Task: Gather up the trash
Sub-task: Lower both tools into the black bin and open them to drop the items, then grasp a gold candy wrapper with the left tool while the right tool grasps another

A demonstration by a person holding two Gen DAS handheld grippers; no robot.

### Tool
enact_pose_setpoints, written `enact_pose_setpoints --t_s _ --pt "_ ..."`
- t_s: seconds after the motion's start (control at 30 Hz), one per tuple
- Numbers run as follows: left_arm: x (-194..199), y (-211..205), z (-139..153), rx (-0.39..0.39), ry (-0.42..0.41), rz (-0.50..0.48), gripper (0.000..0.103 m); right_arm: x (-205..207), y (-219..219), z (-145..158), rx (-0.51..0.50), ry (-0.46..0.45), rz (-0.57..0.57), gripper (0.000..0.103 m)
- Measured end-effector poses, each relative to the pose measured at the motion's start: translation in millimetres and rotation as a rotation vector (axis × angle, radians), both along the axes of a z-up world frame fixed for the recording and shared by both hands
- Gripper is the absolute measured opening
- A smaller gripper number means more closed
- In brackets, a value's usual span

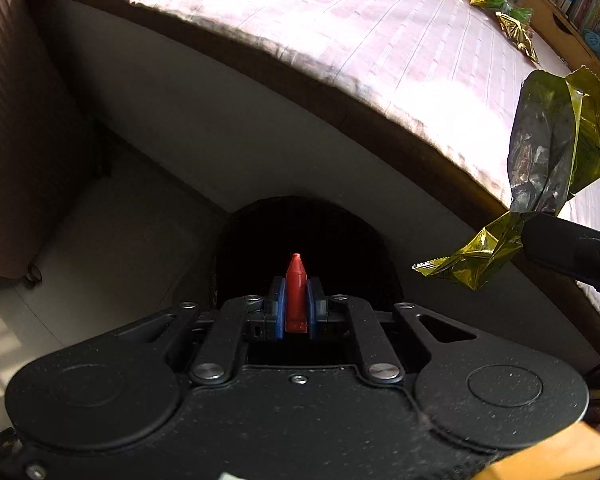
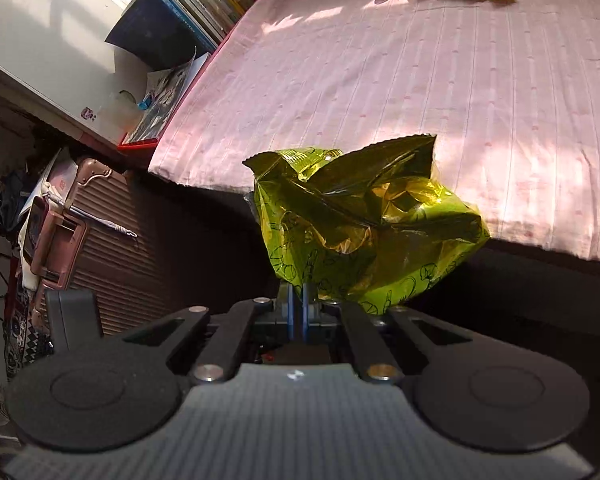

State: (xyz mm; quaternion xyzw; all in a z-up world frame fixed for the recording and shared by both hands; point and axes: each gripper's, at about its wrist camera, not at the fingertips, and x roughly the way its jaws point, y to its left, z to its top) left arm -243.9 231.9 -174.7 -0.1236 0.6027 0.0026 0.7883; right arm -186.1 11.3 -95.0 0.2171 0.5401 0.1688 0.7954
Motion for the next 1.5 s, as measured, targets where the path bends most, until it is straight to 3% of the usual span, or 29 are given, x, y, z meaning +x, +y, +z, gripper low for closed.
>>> enact_pose_setpoints --t_s 0.33,0.73,0.83,0.97,1.03,1.17,1.23,1.37,1.5 --pt "-1.0 3.8 -16.4 -0.013 0.019 0.005 0.010 -5.9 17.7 -6.4 -0.030 0.012 0.072 0.006" --pt "26.3 -12.8 -56.8 -0.043 0.077 0.007 0.011 10.7 14.4 -78.7 -0.206 0.121 0.121 0.005" --pt "34.2 -15.9 -63.8 -0.045 0.084 -0.001 0.017 15.4 11.7 -82.7 -0.225 0.118 0.108 0.007" --pt "37.9 -22.6 -67.7 -0.038 0.095 -0.010 0.050 20.7 7.1 -83.1 -0.233 0.126 0.104 0.017" --pt "38.5 -26.7 -69.5 -0.041 0.096 -0.011 0.053 22.6 4.7 -84.2 -0.230 0.136 0.101 0.019" --pt "39.2 -27.7 -68.5 -0.054 0.101 -0.003 0.058 25.1 -3.2 -81.1 -0.226 0.138 0.092 0.041" --pt "39.3 -24.6 -60.0 -0.052 0.082 -0.004 0.058 27.1 -7.0 -74.1 -0.208 0.127 0.089 0.044" --pt "28.7 -25.2 -20.4 -0.040 -0.039 -0.025 0.063 32.3 -16.4 -39.9 -0.174 0.047 0.088 0.055" --pt "45.7 -34.1 31.9 -0.029 -0.211 -0.049 0.086 48.7 -37.7 15.1 -0.175 -0.095 0.050 0.069"
